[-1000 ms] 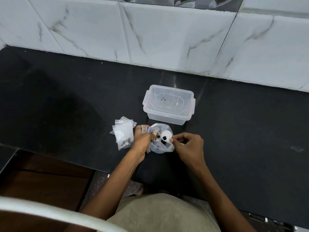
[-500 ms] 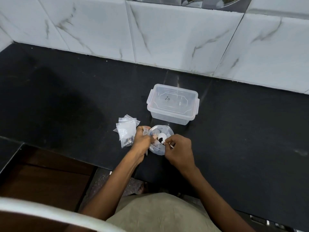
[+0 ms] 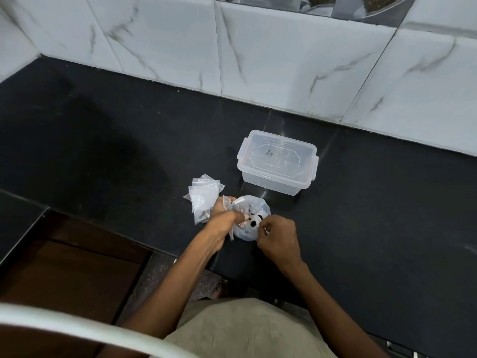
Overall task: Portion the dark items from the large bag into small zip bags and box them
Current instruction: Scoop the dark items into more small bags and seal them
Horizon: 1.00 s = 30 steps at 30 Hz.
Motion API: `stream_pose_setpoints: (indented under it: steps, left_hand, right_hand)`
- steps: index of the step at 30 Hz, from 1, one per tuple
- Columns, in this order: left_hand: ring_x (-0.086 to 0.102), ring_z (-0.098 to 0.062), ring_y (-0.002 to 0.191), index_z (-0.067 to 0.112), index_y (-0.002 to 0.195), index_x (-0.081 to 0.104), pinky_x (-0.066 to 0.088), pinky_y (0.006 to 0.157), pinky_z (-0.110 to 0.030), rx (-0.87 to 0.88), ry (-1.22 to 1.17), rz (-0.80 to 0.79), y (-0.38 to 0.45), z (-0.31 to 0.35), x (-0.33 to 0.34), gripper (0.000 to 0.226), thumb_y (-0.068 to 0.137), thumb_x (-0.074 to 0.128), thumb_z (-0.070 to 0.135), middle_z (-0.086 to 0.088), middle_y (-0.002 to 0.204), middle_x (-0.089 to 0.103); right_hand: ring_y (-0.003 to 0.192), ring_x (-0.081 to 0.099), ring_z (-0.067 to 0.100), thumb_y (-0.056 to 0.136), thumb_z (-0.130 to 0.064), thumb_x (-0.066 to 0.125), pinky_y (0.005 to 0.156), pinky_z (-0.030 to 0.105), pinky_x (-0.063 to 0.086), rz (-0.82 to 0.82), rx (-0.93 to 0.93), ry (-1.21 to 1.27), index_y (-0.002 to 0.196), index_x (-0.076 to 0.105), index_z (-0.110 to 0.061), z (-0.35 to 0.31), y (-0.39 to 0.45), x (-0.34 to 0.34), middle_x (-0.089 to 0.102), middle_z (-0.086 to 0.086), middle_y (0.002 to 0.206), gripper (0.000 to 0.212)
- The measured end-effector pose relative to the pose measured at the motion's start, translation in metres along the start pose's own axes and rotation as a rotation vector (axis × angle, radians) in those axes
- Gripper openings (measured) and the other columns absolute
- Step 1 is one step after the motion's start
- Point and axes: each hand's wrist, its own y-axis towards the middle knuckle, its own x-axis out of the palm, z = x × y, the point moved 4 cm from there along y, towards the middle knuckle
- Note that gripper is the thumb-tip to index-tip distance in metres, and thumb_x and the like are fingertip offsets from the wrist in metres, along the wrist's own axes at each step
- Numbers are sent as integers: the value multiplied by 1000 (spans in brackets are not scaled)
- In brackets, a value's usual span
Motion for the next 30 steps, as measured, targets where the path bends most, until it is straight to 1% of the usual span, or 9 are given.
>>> stream_pose_setpoints:
  steps: [4, 10, 15, 17, 19, 21, 23, 26, 30]
  left_hand:
    - [66, -22, 76, 10, 101, 51, 56, 63, -32, -19, -12, 5, 1, 0, -2, 47, 75, 55, -28, -12, 89, 64]
    - [62, -24, 83, 10, 100, 51, 54, 66, -32, -37, -37, 27, 0, -2, -10, 50, 70, 46, -30, -11, 88, 60]
    - [57, -20, 64, 6, 97, 49, 53, 50, -25, -76, -165, -19, -5, -2, -6, 46, 71, 35, -29, -11, 77, 55]
    - [58, -24, 69, 4, 103, 52, 53, 54, -29, -92, -216, -53, -5, -2, -3, 47, 63, 43, -18, -16, 84, 56]
    - [62, -31, 81, 2, 109, 54, 56, 63, -33, -97, -207, -58, -5, -1, -4, 58, 53, 51, -10, -19, 93, 61]
    - [64, -32, 90, 1, 115, 54, 57, 68, -35, -83, -142, -40, -3, 0, -5, 55, 63, 55, -17, -20, 99, 63]
    - [67, -28, 87, 1, 120, 53, 57, 63, -32, -75, -76, 2, -1, 1, -7, 52, 74, 54, -23, -18, 99, 65]
    - [68, -26, 86, 3, 122, 51, 55, 57, -29, -74, -70, 23, 2, 2, -8, 52, 77, 58, -22, -18, 104, 66]
    - [66, -26, 89, 9, 119, 51, 56, 65, -33, -75, -74, 32, 3, 0, -7, 52, 77, 57, -22, -16, 105, 66]
  right_hand:
    - [68, 65, 12, 78, -3, 67, 65, 32, 60, -49, 67, -41, 77, 77, -10, -2, 4, -1, 73, 1, 76, 13]
    - [64, 64, 13, 78, -5, 67, 63, 36, 60, -61, 94, -87, 74, 75, -9, -8, 8, 0, 71, 1, 72, 10]
    - [63, 63, 14, 77, -4, 67, 61, 37, 60, -73, 119, -88, 72, 74, -8, -11, 7, -1, 70, 3, 70, 10]
    - [62, 63, 16, 78, -4, 66, 61, 37, 59, -69, 129, -101, 71, 73, -6, -11, 6, -2, 69, 5, 69, 10]
    - [63, 64, 16, 78, -5, 67, 62, 38, 60, -74, 129, -104, 71, 73, -5, -12, 7, -2, 70, 6, 70, 9]
    - [64, 64, 15, 78, -4, 69, 63, 37, 61, -86, 140, -109, 73, 73, -6, -12, 8, -2, 70, 5, 71, 7]
    - [65, 64, 14, 78, -4, 69, 64, 37, 61, -97, 148, -117, 74, 73, -7, -13, 8, -1, 70, 5, 72, 6]
    - [68, 66, 17, 78, -6, 71, 67, 40, 62, -115, 159, -132, 76, 74, -5, -14, 9, -1, 71, 7, 75, 3]
    - [72, 67, 19, 78, -8, 73, 70, 39, 62, -138, 178, -147, 80, 75, -5, -16, 9, -4, 72, 8, 79, 4]
